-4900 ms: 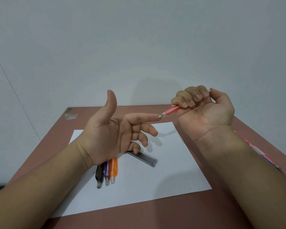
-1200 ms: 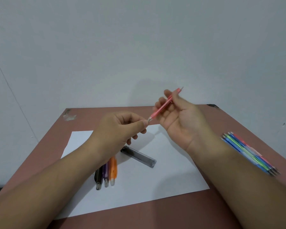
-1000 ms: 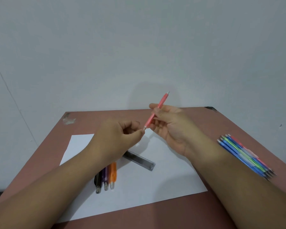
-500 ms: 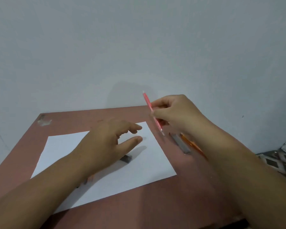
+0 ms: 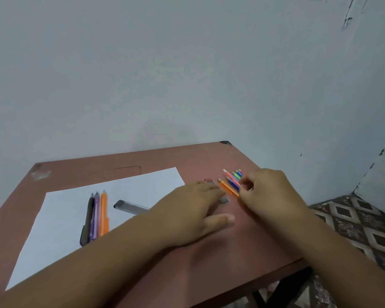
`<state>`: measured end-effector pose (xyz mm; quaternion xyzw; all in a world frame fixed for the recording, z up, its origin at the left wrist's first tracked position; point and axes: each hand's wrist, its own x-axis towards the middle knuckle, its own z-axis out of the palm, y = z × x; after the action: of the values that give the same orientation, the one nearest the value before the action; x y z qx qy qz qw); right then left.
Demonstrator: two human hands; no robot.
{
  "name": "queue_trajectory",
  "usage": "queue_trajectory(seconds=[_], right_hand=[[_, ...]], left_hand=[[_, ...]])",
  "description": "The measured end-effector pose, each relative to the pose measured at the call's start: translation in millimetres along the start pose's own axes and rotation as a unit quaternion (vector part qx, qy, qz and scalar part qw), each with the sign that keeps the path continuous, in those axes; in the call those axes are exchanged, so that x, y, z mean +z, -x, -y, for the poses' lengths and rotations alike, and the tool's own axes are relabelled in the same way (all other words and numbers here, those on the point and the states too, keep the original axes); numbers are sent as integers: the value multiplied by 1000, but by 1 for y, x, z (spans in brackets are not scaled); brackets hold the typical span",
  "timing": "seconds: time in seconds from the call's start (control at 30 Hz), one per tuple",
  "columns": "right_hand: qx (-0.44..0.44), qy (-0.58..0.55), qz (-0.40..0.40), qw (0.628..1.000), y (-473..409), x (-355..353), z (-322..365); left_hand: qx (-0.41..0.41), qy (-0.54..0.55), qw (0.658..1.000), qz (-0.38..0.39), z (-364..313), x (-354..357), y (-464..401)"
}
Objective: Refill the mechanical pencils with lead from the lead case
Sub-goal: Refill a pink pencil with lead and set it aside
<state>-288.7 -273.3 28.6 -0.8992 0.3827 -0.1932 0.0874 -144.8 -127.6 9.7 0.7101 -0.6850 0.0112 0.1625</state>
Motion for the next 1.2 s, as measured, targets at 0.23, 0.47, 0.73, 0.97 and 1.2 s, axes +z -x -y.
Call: queue_trajectory(seconds=[0.23,0.47,0.73,0.97,1.2], right_hand=[[-40,26,8,999,4,18,-9],[-64,44,-1,997,5,21,-17],[-77,40,-6,996,6,20,-18],[-133,3,-24,991,-1,20,1],[-237,-20,38,971,-3,34,55]], left_hand=[[5,-45,999,-1,-6,23,-30],[2,-59,998,1,-4,28,-35],[-17,-33,999,9,-3,17,-31],[-56,-71,995,33,33,-10,11],[-115,-77,990,-10,74,-54,92]])
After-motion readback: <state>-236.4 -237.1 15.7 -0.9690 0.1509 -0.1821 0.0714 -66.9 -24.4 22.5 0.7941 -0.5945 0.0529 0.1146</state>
